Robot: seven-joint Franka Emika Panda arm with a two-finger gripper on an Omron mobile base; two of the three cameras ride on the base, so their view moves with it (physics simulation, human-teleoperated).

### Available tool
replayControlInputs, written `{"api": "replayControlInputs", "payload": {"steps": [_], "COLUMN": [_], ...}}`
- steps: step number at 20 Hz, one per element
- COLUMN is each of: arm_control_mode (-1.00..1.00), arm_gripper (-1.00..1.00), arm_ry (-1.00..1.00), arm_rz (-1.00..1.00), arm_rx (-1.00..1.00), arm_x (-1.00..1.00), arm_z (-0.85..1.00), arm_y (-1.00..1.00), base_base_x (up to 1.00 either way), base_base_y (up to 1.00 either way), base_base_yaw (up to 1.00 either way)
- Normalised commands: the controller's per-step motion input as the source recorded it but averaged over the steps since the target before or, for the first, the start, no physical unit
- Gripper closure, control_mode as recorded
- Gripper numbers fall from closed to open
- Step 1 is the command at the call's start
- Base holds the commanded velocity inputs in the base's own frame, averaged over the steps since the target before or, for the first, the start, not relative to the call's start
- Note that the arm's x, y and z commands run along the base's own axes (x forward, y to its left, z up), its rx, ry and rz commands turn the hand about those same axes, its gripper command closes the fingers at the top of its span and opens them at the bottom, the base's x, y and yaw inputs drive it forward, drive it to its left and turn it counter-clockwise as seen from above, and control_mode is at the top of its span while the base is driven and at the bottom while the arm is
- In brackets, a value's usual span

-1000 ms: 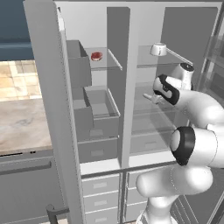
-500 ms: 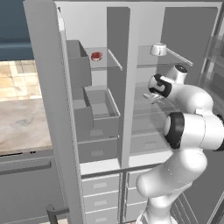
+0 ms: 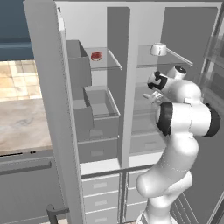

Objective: There's a fish in the fridge that needs to be moved to the freezer for freezing. Pick up the fish from the fridge, place it on any shelf in the freezer, and close the fridge and freezer doors when done.

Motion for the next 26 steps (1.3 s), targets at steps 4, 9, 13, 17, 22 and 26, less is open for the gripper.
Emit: {"api": "replayControlInputs", "payload": {"steps": [4,9,13,17,22,26], "arm_control_mode": [-1.00,-1.00,-1.00,-1.00,-1.00,-1.00], "arm_gripper": [-1.00,-1.00,-1.00,-1.00,1.00,1.00], "arm_ry": [0.01,0.01,0.00,0.00,-0.07,-0.09], "arm_rz": [0.08,0.04,0.03,0.04,0.05,0.11], "arm_rx": [0.00,0.00,0.00,0.00,-0.03,-0.05], "arm_x": [0.37,0.39,0.42,0.25,-0.34,-0.68], "arm_z": [-0.18,-0.18,-0.21,-0.27,-0.85,-1.00], "arm_y": [-0.19,-0.01,0.00,0.00,0.35,0.63], "base_base_x": [0.00,0.00,0.00,0.00,0.00,0.00], "base_base_y": [0.00,0.00,0.00,0.00,0.00,0.00], "base_base_yaw": [0.00,0.00,0.00,0.00,0.00,0.00]}}
